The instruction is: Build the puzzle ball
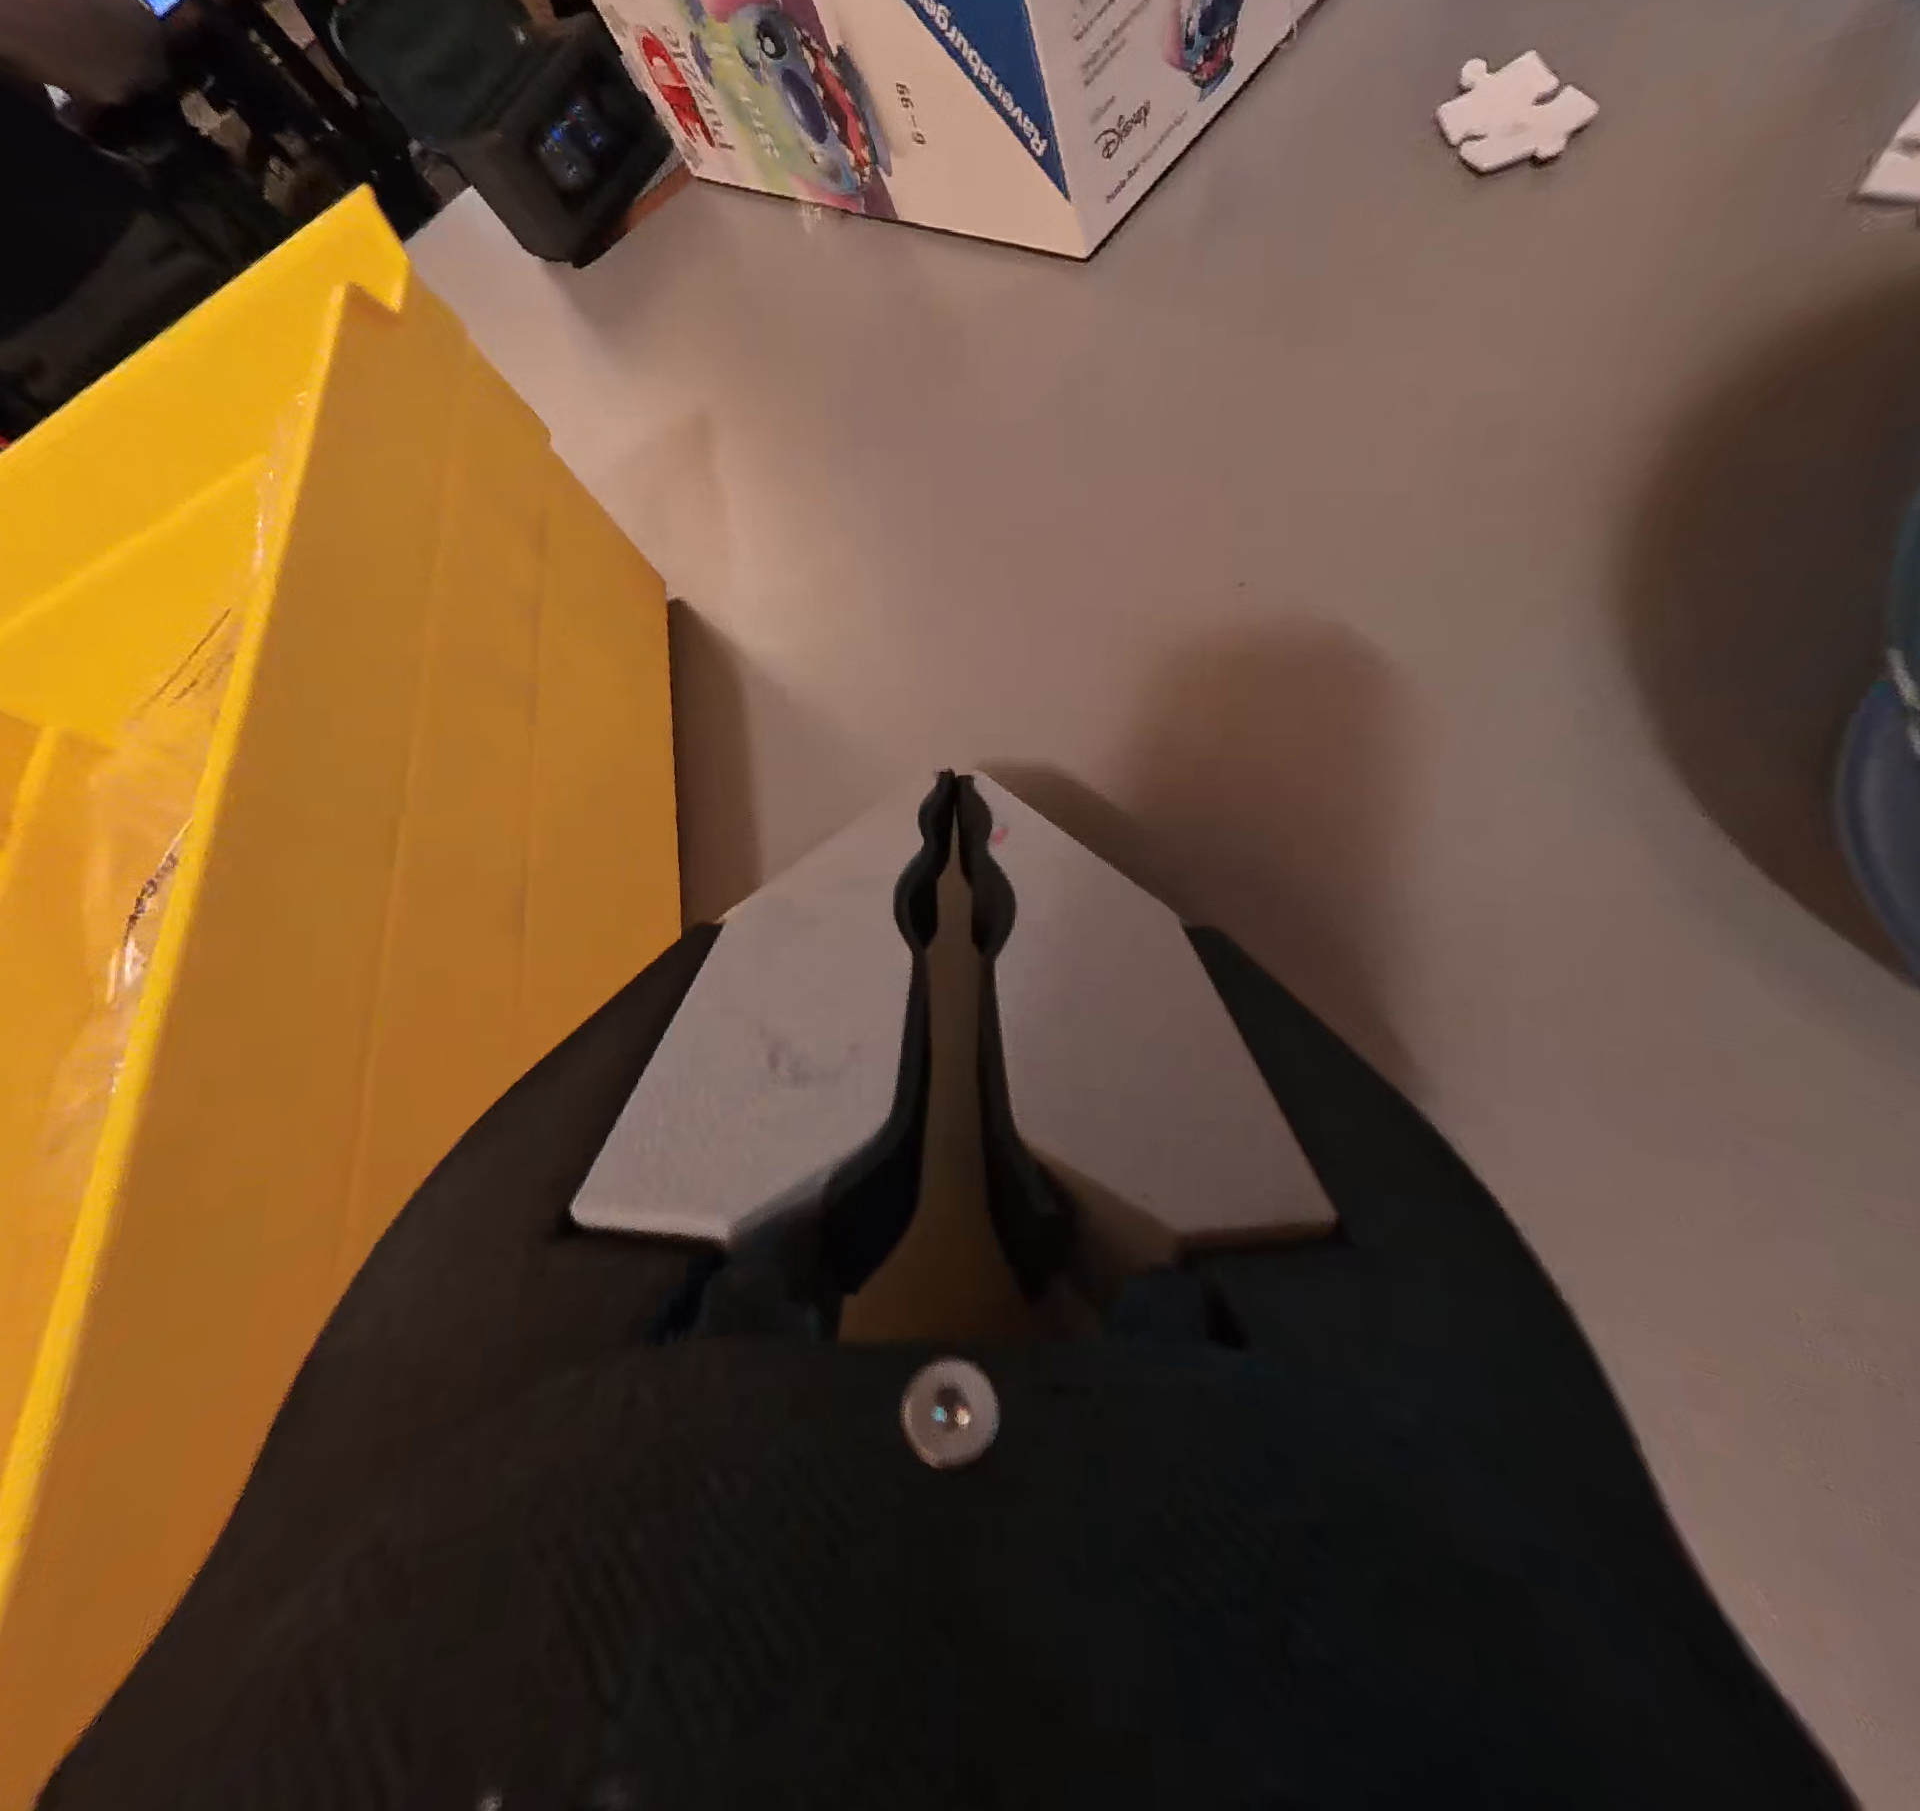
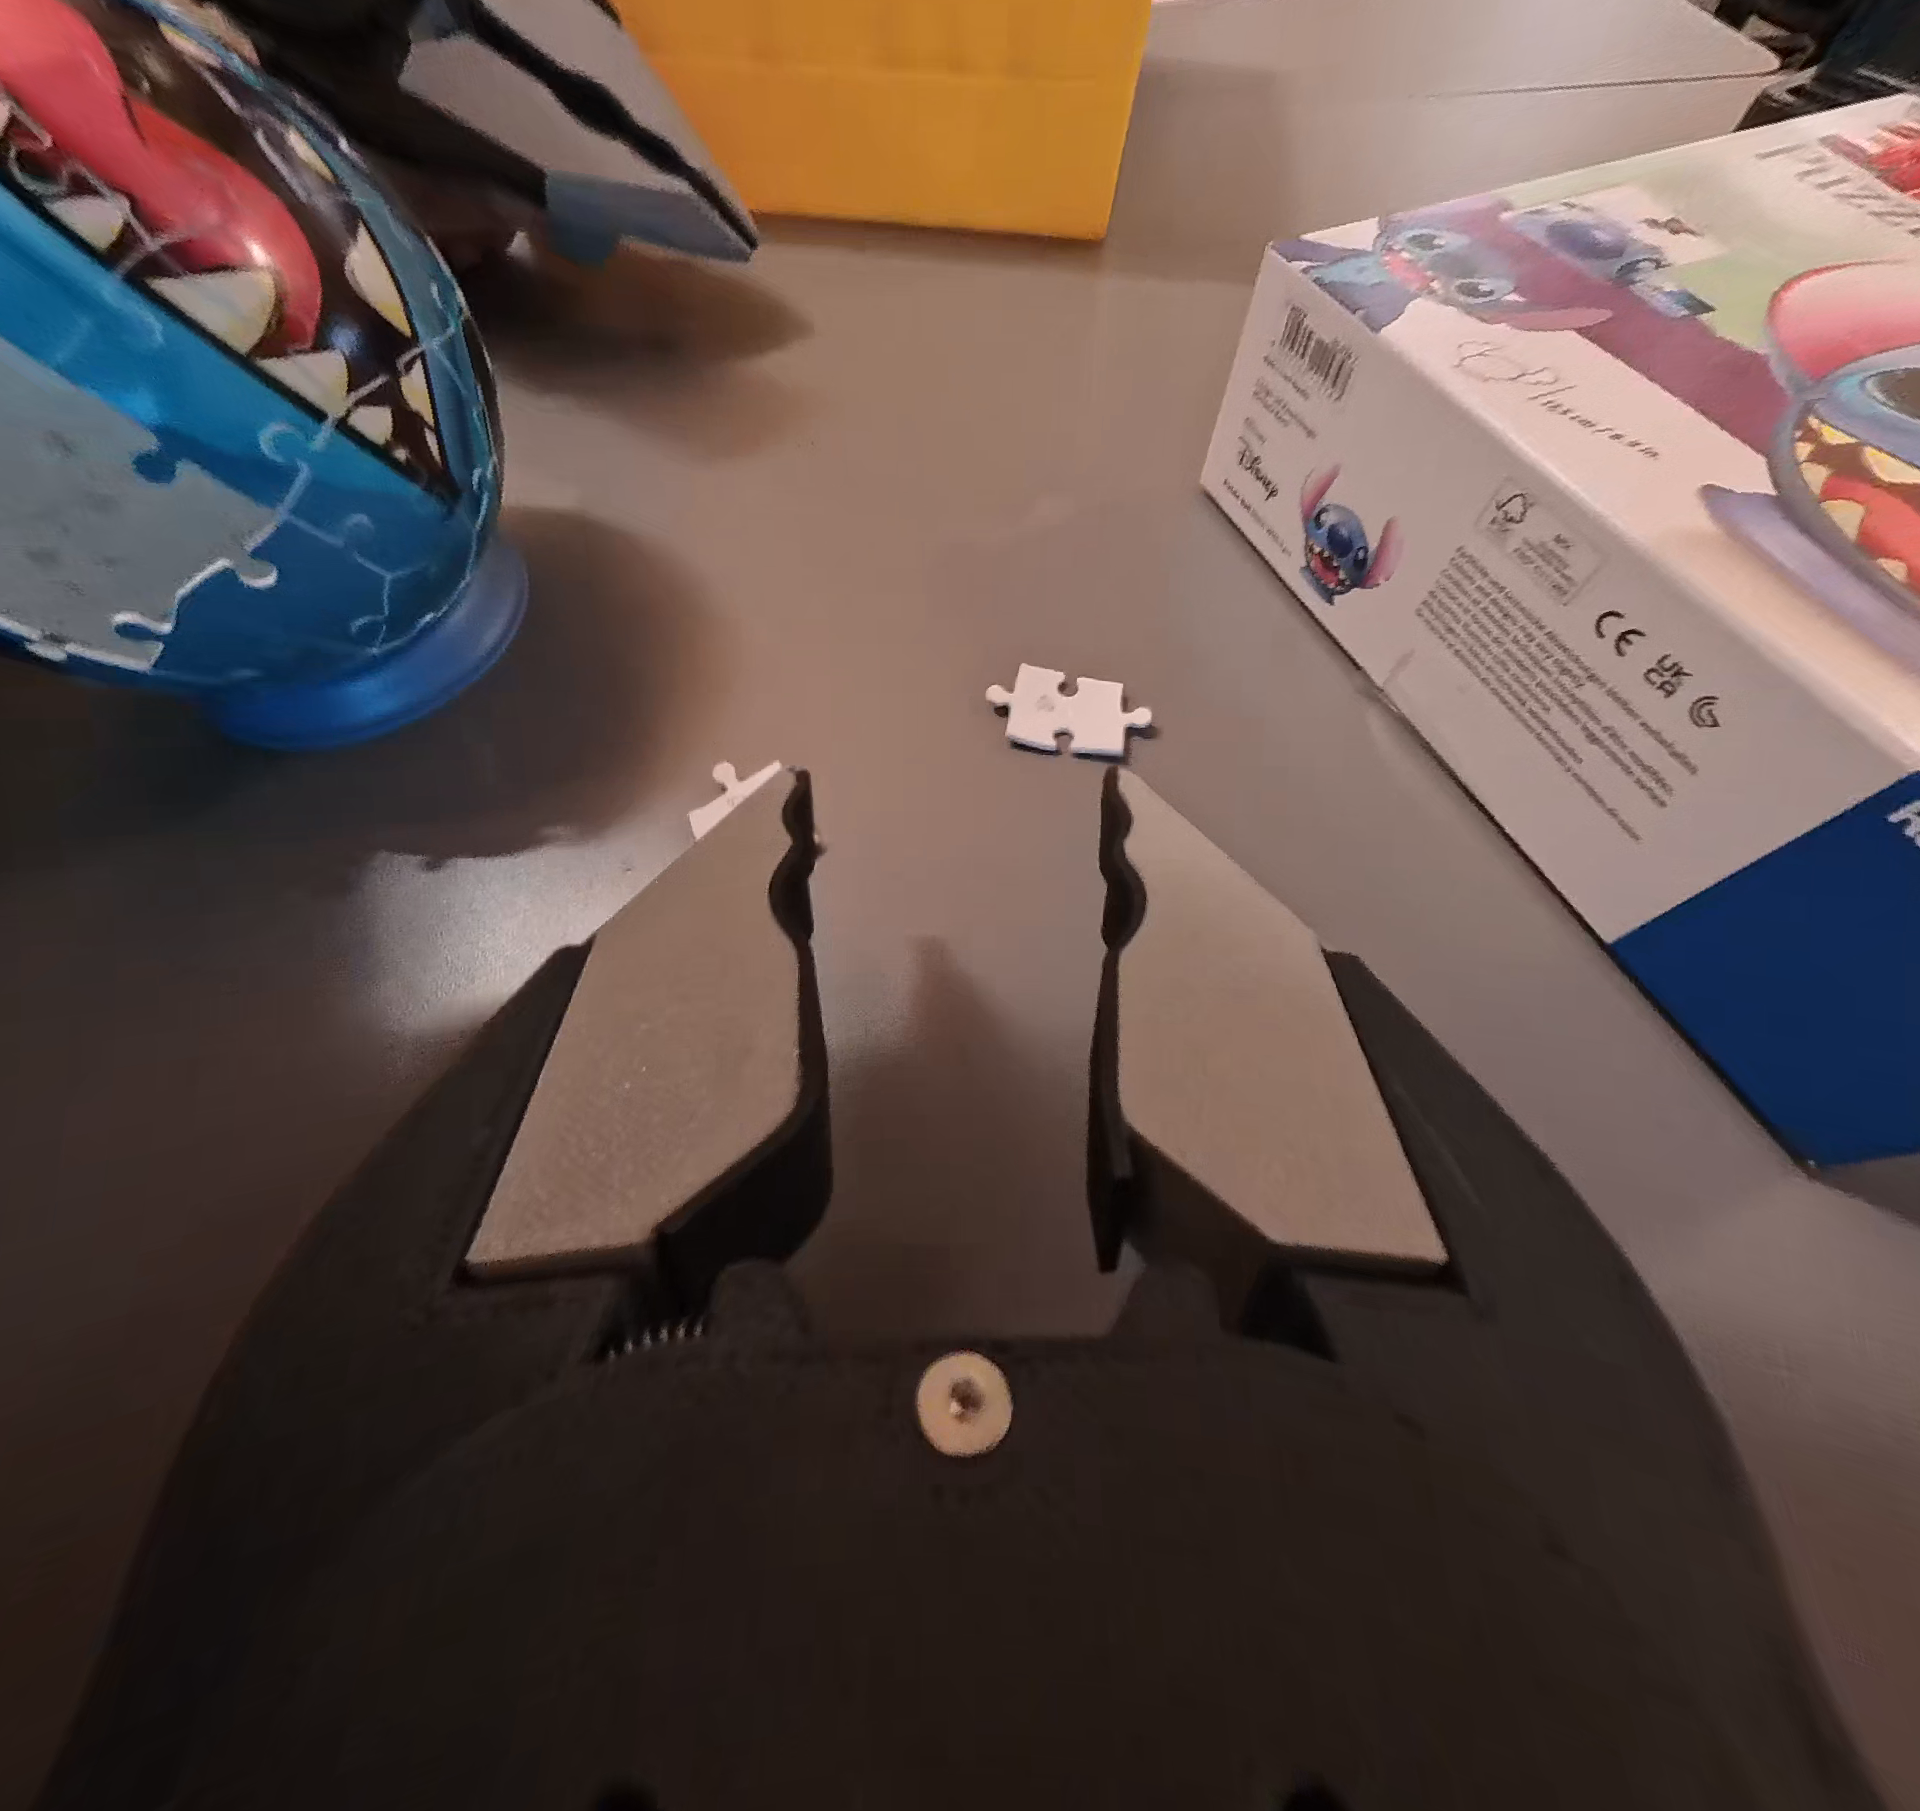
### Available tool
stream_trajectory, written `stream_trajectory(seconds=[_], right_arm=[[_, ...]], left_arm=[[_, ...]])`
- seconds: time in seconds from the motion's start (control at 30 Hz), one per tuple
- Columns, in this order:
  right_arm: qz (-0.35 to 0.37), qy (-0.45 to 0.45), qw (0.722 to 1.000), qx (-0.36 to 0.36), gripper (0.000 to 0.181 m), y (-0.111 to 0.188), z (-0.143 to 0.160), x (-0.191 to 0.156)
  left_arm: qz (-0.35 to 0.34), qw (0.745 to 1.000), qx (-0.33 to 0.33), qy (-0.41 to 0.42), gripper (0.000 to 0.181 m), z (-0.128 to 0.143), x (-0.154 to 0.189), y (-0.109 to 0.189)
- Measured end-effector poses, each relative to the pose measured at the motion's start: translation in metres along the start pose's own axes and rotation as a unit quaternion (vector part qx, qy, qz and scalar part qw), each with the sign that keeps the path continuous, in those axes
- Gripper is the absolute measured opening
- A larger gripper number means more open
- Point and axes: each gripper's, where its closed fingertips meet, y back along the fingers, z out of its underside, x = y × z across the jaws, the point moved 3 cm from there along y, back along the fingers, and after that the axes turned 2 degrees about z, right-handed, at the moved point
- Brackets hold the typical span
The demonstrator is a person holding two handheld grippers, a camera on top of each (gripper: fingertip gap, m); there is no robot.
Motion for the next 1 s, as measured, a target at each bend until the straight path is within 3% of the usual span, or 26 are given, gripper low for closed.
stream_trajectory(seconds=[0.17, 0.27, 0.4, 0.53, 0.63, 0.8, 1.0], right_arm=[[0.016, 0.017, 1.000, -0.006, 0.061, -0.003, 0.000, -0.001], [0.044, 0.062, 0.997, -0.008, 0.060, -0.001, 0.002, -0.004], [0.149, 0.091, 0.984, -0.046, 0.058, 0.006, 0.013, 0.012], [0.195, 0.037, 0.979, -0.038, 0.054, 0.024, 0.018, 0.014], [0.207, -0.013, 0.978, -0.028, 0.061, 0.042, 0.025, 0.008], [0.232, -0.044, 0.972, 0.011, 0.059, 0.067, 0.027, 0.000], [0.208, -0.056, 0.977, 0.010, 0.058, 0.056, 0.023, 0.007]], left_arm=[[-0.005, 0.997, -0.066, -0.046, 0.000, 0.012, 0.008, -0.012], [-0.016, 0.997, -0.066, -0.047, 0.000, 0.014, 0.006, -0.008], [-0.086, 0.991, -0.107, 0.007, 0.000, 0.023, -0.013, -0.008], [-0.039, 0.988, -0.103, 0.108, 0.000, 0.026, -0.014, -0.005], [-0.005, 0.981, -0.095, 0.170, 0.000, 0.030, -0.010, 0.003], [-0.016, 0.983, -0.098, 0.156, 0.000, 0.030, -0.008, 0.005], [0.003, 0.978, -0.093, 0.186, 0.000, 0.031, -0.014, 0.002]])
